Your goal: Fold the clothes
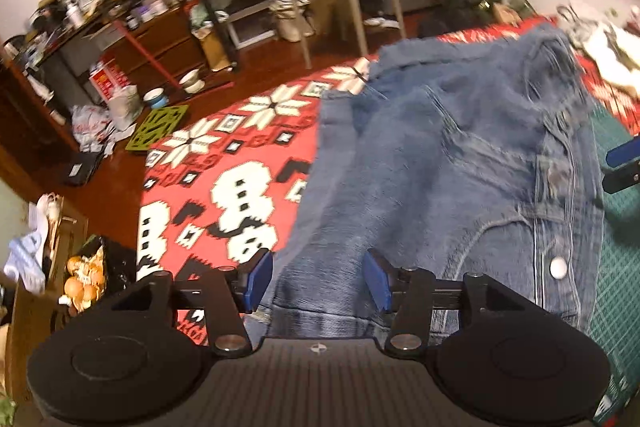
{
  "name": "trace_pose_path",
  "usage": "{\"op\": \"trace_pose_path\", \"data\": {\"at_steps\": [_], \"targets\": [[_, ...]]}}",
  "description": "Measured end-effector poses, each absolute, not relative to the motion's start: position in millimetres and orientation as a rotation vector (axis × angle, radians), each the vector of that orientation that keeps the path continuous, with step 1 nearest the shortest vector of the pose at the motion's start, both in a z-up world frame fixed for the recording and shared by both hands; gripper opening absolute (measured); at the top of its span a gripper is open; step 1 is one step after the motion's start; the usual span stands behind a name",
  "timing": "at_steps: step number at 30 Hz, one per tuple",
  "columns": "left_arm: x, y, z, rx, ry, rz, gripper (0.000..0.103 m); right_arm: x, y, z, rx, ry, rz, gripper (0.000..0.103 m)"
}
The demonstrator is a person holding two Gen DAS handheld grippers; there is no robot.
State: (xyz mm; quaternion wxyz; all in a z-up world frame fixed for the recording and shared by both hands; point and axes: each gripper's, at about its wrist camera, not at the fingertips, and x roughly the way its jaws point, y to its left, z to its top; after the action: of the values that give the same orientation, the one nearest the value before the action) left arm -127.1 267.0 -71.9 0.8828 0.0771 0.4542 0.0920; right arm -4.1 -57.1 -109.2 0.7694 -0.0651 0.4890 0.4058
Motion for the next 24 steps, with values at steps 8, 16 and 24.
{"op": "trace_pose_path", "data": {"at_steps": [8,16,24], "targets": [[-122,264,-93,0.197,0.974,0.151,0.05,-22,-49,-117,-0.126,1.124,0.925,0.063],[-122,265,-102,0.187,0.972,0.129,0.038,-25,-35,-120,-0.065,1.099,0.952,0.063],[-120,255,-110,0.269,0.992,0.089,0.01,-18,-30,-126,-0.018,1.131,0.945,0.013]]}}
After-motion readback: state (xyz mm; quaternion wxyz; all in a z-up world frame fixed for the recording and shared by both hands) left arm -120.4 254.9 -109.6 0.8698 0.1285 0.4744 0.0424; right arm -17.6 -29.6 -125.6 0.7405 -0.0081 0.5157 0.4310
